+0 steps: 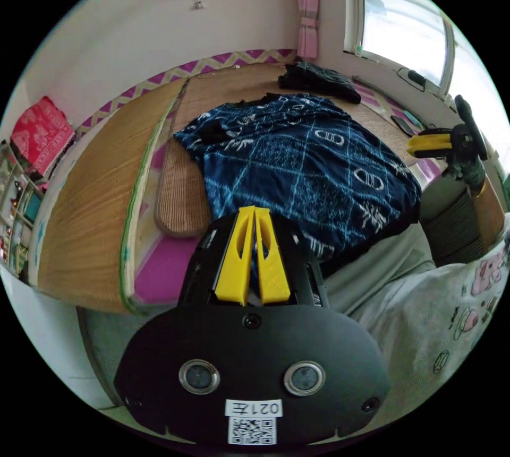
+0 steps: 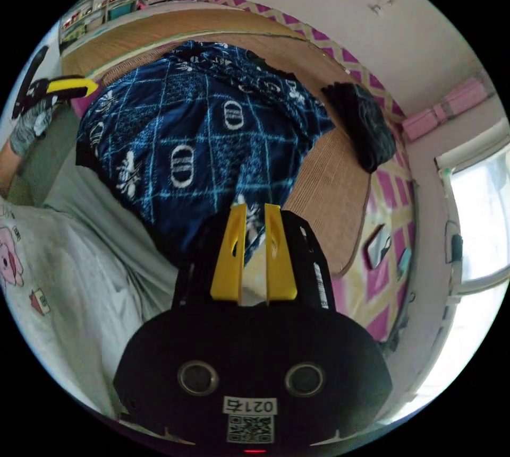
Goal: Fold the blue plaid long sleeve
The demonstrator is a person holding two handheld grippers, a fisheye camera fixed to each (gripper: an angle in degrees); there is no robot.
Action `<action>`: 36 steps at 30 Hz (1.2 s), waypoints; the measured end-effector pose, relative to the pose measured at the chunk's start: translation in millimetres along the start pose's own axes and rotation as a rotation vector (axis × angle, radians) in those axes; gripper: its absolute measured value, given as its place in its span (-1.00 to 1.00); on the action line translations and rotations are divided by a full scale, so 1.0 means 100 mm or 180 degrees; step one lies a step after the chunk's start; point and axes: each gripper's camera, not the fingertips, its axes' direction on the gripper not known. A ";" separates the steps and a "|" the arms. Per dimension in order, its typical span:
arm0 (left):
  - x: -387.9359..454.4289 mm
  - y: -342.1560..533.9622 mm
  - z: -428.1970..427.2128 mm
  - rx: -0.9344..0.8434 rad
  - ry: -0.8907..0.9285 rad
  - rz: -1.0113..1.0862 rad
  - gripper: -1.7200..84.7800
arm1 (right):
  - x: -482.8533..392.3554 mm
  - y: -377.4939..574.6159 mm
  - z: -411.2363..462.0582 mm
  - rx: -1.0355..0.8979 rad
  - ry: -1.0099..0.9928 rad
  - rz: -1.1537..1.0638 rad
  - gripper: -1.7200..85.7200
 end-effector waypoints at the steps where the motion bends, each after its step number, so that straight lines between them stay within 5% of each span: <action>1: 0.00 0.11 -0.03 -0.0022 -0.0001 -0.0050 -0.97 | 0.06 0.23 0.06 -0.0064 -0.0134 0.0161 -0.82; 14: -0.32 1.29 0.02 -0.0537 0.1155 -0.0888 -0.76 | 0.84 1.90 1.01 0.0325 -0.2210 0.2043 -0.76; 25: -0.48 1.09 0.28 -0.0453 0.1627 -0.0575 -0.74 | 1.18 1.98 1.46 0.0500 -0.2604 0.1584 -0.76; 29: -0.46 0.91 0.31 -0.0479 0.1400 -0.0489 -0.95 | 1.24 2.03 1.41 0.0565 -0.2533 0.1327 -0.93; 36: -0.33 0.54 0.02 -0.0657 0.1165 -0.0258 -0.98 | 1.57 2.28 1.22 0.0764 -0.3040 0.1324 -0.97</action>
